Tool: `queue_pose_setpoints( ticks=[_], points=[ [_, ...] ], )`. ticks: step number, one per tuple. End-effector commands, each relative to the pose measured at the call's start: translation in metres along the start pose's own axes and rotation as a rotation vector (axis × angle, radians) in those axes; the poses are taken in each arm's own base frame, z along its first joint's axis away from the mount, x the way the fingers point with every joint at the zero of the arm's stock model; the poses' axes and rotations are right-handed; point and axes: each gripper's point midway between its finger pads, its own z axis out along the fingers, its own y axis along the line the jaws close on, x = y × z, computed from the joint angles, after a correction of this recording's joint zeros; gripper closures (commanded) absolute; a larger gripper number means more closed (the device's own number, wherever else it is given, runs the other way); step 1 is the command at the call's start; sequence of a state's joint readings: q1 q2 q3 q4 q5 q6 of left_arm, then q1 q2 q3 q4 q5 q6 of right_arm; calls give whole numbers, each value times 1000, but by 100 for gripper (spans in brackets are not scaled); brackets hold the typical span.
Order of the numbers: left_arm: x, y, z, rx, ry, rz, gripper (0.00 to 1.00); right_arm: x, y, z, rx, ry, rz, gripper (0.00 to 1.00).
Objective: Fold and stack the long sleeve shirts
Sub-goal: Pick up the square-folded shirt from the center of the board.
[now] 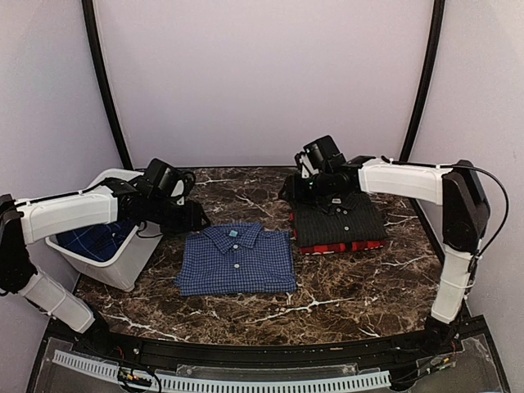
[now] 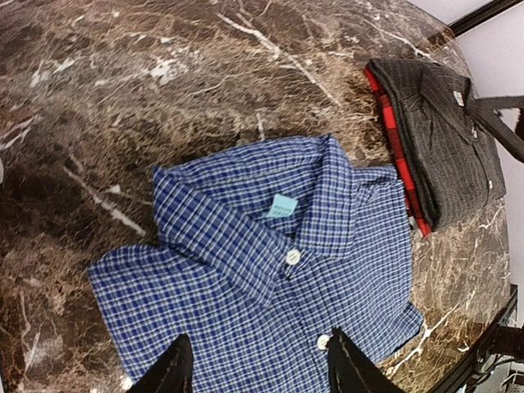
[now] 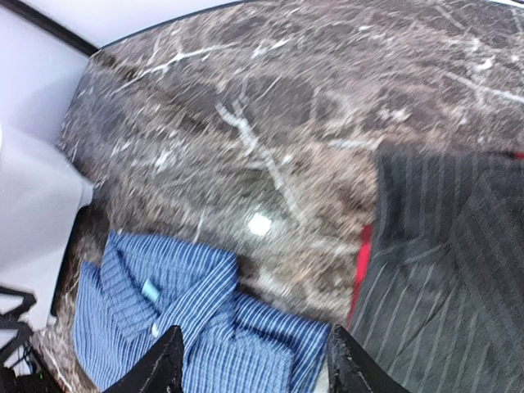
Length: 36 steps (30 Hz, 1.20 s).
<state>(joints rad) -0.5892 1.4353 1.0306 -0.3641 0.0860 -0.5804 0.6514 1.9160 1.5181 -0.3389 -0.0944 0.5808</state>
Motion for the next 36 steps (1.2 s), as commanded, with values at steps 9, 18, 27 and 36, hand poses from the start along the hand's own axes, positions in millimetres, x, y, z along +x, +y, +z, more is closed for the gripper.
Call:
queue_pose_setpoints(
  ticks=[9, 18, 27, 36],
  points=[
    [46, 58, -1, -151, 70, -69, 36, 106, 22, -17, 16, 101, -62, 39],
    [67, 76, 26, -192, 124, -114, 25, 149, 2, 9, 87, 169, -49, 37],
    [91, 85, 53, -189, 188, -146, 30, 174, -4, 35, 147, 220, -53, 39],
    [100, 83, 58, -157, 217, -158, 53, 192, -2, 46, 158, 253, -71, 49]
  ],
)
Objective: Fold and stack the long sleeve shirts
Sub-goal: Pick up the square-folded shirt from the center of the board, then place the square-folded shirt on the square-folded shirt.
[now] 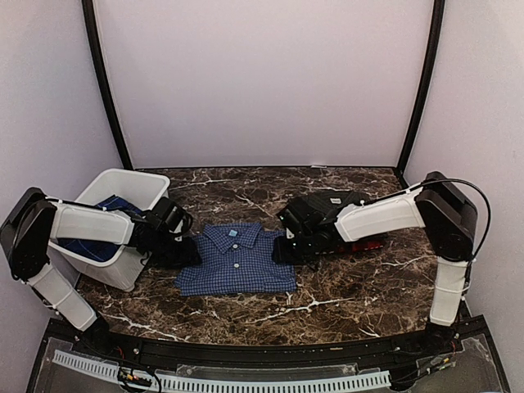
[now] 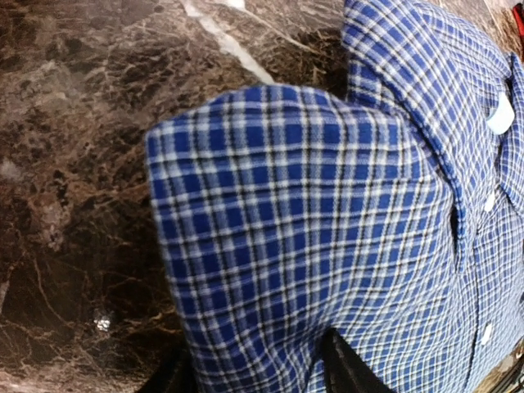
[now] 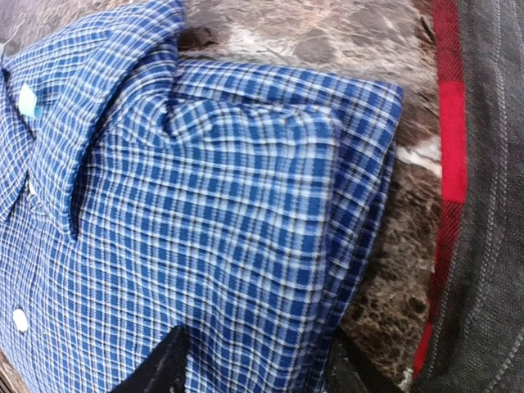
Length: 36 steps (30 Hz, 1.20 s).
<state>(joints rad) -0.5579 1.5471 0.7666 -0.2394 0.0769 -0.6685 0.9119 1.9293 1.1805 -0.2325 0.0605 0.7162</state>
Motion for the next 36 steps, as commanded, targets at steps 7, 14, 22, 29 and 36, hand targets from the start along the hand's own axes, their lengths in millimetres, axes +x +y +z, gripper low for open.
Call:
queue_pose_setpoints(
  ticks=[7, 14, 22, 29, 36],
  points=[
    [2, -9, -3, 58, 22, -15, 89, 8, 14, 8, 25, 24, -39, 77],
    [-12, -25, -24, 96, -10, 29, 100, -16, 37, -8, 5, -17, -86, 98],
    [-36, -46, -58, 133, -72, 82, 100, -48, 58, -36, -7, -85, -120, 100],
    [-52, -62, -85, 166, -114, 114, 100, -79, 76, -70, -26, -154, -168, 100],
    [-70, -97, -107, 276, -153, 110, 100, -118, 61, -99, -7, -216, -226, 100]
  ],
)
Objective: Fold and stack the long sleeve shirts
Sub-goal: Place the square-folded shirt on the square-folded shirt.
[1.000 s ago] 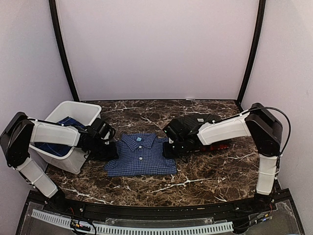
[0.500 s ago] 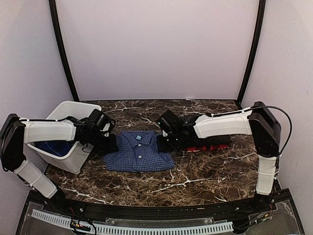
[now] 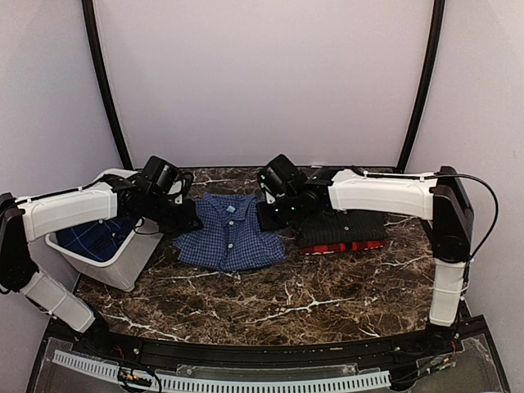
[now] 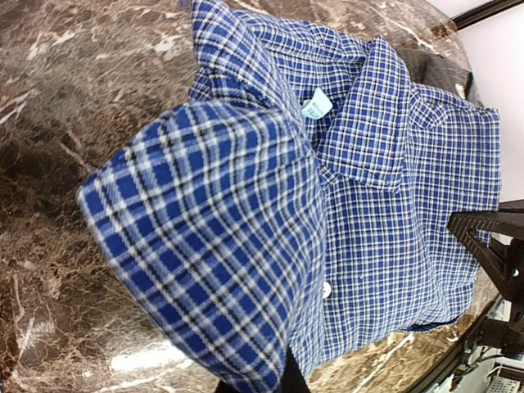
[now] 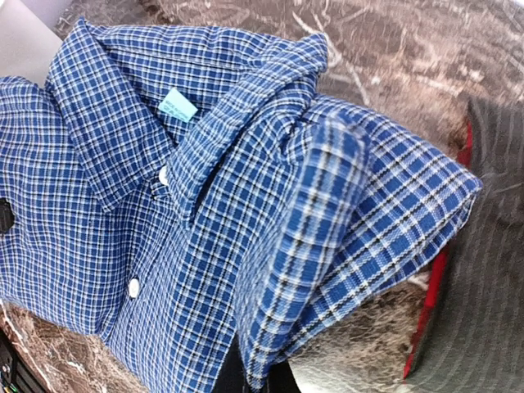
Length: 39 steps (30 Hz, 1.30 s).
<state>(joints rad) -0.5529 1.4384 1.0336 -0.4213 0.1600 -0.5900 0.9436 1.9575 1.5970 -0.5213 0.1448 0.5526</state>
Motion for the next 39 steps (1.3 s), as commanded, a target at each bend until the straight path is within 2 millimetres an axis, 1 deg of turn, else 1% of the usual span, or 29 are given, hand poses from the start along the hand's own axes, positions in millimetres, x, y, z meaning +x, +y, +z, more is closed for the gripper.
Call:
queue_pose_setpoints(
  ticks=[1, 3, 4, 5, 6, 7, 10, 11, 12, 13, 14, 15, 16, 17, 18, 19, 20, 21, 22, 23, 24, 26, 27, 31, 33, 36, 39],
  points=[
    [-17, -37, -17, 111, -45, 16, 100, -46, -19, -39, 14, -102, -48, 100],
    [-28, -56, -17, 143, -62, 23, 100, -56, -38, -46, 39, -119, -40, 100],
    [-30, -61, -16, 151, -63, 19, 100, -60, -48, -51, 51, -126, -34, 100],
    [-36, -74, -14, 170, -70, 30, 100, -64, -60, -54, 65, -132, -27, 100],
    [-38, -81, -11, 179, -72, 30, 100, -68, -70, -60, 76, -145, -24, 100],
    [-43, -95, -6, 198, -76, 42, 100, -71, -83, -62, 92, -153, -14, 100],
    [-53, -123, 7, 237, -78, 52, 100, -78, -117, -72, 121, -178, 15, 100],
    [-56, -136, 16, 255, -74, 59, 100, -79, -128, -75, 141, -185, 21, 100],
    [-55, -147, 20, 280, -63, 60, 100, -79, -142, -78, 164, -188, 29, 100],
    [-60, -158, 29, 294, -58, 62, 100, -79, -155, -80, 184, -187, 39, 100],
    [-57, -167, 34, 309, -45, 64, 100, -77, -168, -81, 201, -184, 50, 100],
    [-62, -178, 43, 321, -41, 66, 100, -75, -180, -83, 214, -183, 62, 100],
    [-60, -187, 47, 338, -30, 70, 100, -73, -191, -84, 232, -182, 67, 100],
    [-64, -196, 55, 351, -30, 74, 100, -71, -203, -86, 254, -179, 76, 100],
    [-63, -205, 57, 369, -24, 75, 100, -70, -214, -88, 274, -179, 82, 100],
    [-66, -212, 66, 377, -21, 75, 100, -67, -224, -90, 290, -176, 86, 100],
    [-64, -220, 68, 398, -16, 72, 100, -65, -234, -92, 305, -175, 95, 100],
    [-65, -226, 75, 411, -11, 69, 100, -63, -242, -94, 317, -174, 103, 100],
    [-61, -231, 84, 423, 4, 67, 100, -61, -250, -96, 328, -173, 112, 100],
    [-64, -239, 82, 441, -4, 67, 100, -60, -258, -99, 338, -175, 119, 100],
    [-64, -246, 87, 452, -2, 72, 100, -58, -265, -101, 346, -177, 127, 100],
    [-63, -255, 94, 468, -4, 77, 100, -53, -283, -105, 366, -171, 152, 100],
    [-63, -258, 96, 473, -3, 75, 100, -51, -288, -107, 372, -171, 160, 100],
    [-66, -267, 105, 493, -15, 69, 100, -50, -302, -115, 371, -188, 184, 100],
    [-66, -268, 112, 494, -11, 61, 100, -48, -308, -116, 377, -185, 189, 100],
    [-64, -268, 124, 492, 5, 45, 100, -44, -319, -111, 368, -174, 209, 100],
    [-62, -259, 136, 452, 5, 27, 100, -37, -327, -105, 362, -166, 228, 100]
  ],
)
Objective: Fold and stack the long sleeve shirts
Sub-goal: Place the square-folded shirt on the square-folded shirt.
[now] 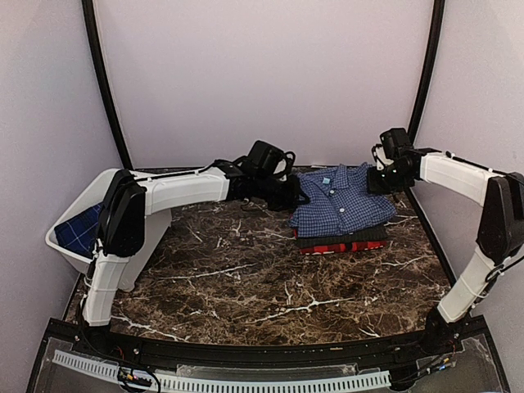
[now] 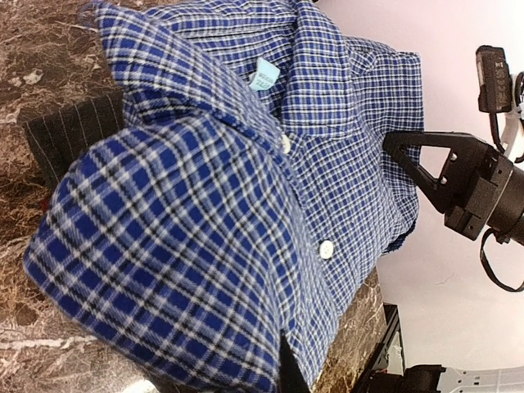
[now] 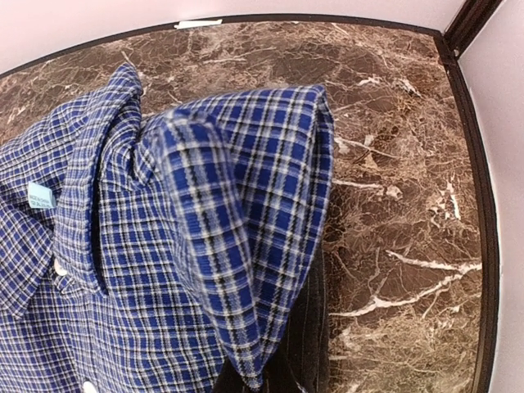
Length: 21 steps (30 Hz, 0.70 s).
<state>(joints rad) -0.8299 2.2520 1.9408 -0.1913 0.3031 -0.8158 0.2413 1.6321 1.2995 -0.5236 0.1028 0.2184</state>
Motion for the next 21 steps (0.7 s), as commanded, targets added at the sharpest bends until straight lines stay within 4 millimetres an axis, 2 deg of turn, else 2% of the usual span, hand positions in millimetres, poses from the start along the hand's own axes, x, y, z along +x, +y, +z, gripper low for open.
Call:
queue_pose_setpoints(
  ticks=[1, 6, 8, 11, 14, 17, 18, 21],
  points=[
    [-2, -4, 3, 4, -12, -13, 100, -5, -8, 7, -17, -47, 23, 100],
    [9, 33, 22, -82, 11, -25, 99, 18, -27, 31, 17, 19, 60, 100],
    [12, 45, 27, -108, 22, -32, 97, 23, -35, 34, 37, 32, 82, 100],
    [13, 58, 30, -138, 27, -43, 93, 26, -42, 36, 53, 39, 101, 94],
    [10, 66, 27, -170, 17, -46, 81, 26, -45, 35, 71, 39, 108, 81],
    [3, 76, 22, -210, 0, -48, 71, 21, -48, 29, 86, 28, 116, 72],
    [2, 79, 21, -218, -3, -48, 63, 19, -49, 26, 96, 24, 120, 67],
    [-9, 83, 15, -223, -23, -40, 54, 13, -51, 13, 105, 9, 128, 62]
  ],
)
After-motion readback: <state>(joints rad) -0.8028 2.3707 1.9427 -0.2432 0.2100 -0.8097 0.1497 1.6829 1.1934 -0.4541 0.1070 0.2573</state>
